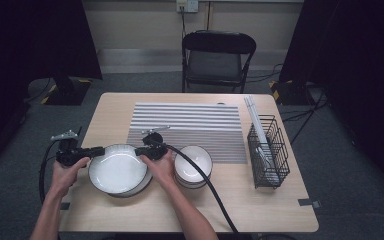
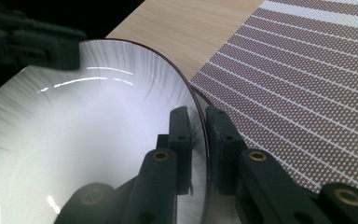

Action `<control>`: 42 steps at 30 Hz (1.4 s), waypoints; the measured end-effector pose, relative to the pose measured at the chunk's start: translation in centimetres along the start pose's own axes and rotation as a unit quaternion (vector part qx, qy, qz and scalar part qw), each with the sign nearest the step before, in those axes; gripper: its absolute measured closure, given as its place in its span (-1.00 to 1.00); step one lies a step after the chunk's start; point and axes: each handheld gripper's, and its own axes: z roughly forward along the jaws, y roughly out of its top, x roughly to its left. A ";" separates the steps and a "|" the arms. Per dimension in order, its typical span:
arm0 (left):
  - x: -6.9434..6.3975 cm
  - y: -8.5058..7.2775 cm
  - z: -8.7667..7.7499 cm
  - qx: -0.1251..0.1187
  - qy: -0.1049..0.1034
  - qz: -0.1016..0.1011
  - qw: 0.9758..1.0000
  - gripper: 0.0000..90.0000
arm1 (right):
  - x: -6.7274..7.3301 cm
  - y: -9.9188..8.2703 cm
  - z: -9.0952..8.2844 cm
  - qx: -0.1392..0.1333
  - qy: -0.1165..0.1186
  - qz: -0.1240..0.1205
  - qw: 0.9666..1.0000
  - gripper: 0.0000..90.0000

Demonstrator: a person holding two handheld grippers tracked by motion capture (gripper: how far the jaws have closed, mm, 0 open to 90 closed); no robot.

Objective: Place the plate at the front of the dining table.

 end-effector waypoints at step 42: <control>-0.5 0.1 0.4 0.001 0.010 0.002 1.000 0.78 | -0.6 0.7 -0.1 -0.025 -0.017 0.003 1.000 0.80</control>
